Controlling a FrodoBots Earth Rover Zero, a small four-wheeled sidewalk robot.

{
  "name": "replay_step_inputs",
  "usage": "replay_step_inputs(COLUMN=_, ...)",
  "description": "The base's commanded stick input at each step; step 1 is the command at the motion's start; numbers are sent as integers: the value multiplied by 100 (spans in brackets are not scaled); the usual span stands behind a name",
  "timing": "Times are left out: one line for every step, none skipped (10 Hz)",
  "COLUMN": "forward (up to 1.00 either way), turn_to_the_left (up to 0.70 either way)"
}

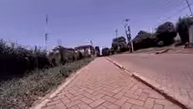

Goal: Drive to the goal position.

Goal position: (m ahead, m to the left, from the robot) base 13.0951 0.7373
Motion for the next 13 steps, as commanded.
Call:
replay_step_inputs(forward=70, turn_to_the_left=0)
replay_step_inputs(forward=70, turn_to_the_left=0)
replay_step_inputs(forward=70, turn_to_the_left=0)
replay_step_inputs(forward=70, turn_to_the_left=0)
replay_step_inputs(forward=70, turn_to_the_left=0)
replay_step_inputs(forward=70, turn_to_the_left=0)
replay_step_inputs(forward=70, turn_to_the_left=0)
replay_step_inputs(forward=70, turn_to_the_left=0)
replay_step_inputs(forward=70, turn_to_the_left=0)
replay_step_inputs(forward=70, turn_to_the_left=0)
replay_step_inputs(forward=70, turn_to_the_left=0)
replay_step_inputs(forward=70, turn_to_the_left=0)
replay_step_inputs(forward=70, turn_to_the_left=0)
